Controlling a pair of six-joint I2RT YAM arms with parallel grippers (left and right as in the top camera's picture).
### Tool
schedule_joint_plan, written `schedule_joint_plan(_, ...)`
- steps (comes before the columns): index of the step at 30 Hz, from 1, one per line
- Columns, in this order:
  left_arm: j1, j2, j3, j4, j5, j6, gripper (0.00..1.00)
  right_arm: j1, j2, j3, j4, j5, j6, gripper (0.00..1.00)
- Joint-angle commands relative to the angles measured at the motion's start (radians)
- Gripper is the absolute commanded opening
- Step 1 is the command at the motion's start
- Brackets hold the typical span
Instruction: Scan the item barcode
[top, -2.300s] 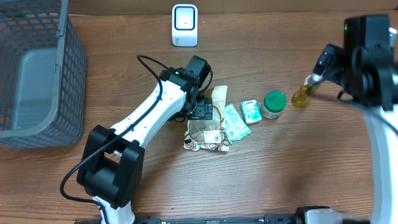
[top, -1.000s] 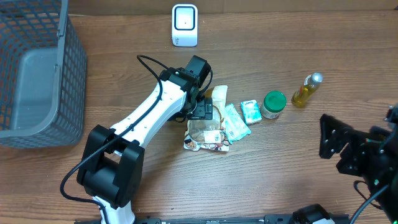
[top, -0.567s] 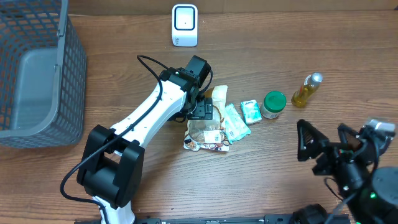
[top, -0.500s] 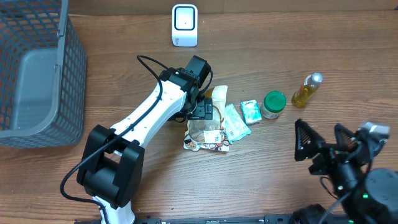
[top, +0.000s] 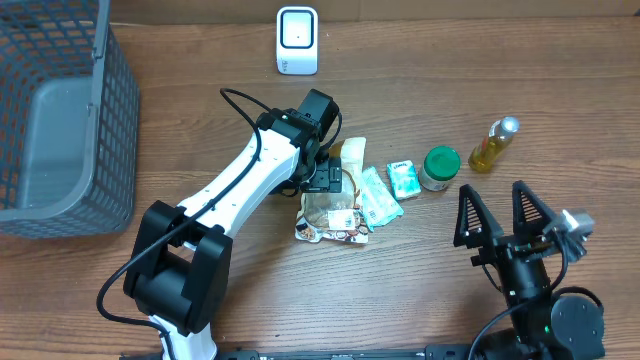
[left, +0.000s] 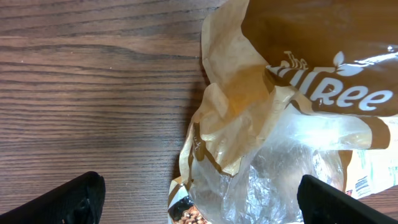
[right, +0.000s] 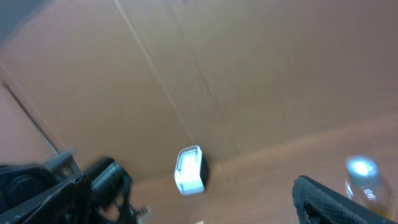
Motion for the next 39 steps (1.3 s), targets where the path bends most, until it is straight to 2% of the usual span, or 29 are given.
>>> schedule_joint_plan(1,0.000,-0.001,-0.007,0.004,-0.011,-0.017,1.00,-0.004,-0.044,-0.052,0.072,-0.005,0.004,1.00)
schedule_joint_plan(6,0.000,-0.001,-0.007,0.004,-0.011,-0.017,1.00,-0.004,-0.080,-0.117,0.188,-0.005,0.005,1.00)
schedule_joint_plan(16,0.000,-0.001,-0.007,0.004,-0.011,-0.017,1.00,-0.016,-0.156,-0.233,0.298,-0.006,0.005,1.00)
schedule_joint_plan(25,0.000,-0.001,-0.007,0.004,-0.011,-0.017,1.00,-0.023,-0.158,-0.332,0.433,-0.006,0.005,1.00)
schedule_joint_plan(31,0.000,-0.001,-0.007,0.004,-0.011,-0.017,1.00,-0.023,-0.158,-0.388,0.462,-0.005,0.005,1.00)
schedule_joint_plan(39,0.000,-0.001,-0.007,0.004,-0.011,-0.017,1.00,-0.063,-0.158,-0.391,0.378,-0.028,0.005,1.00)
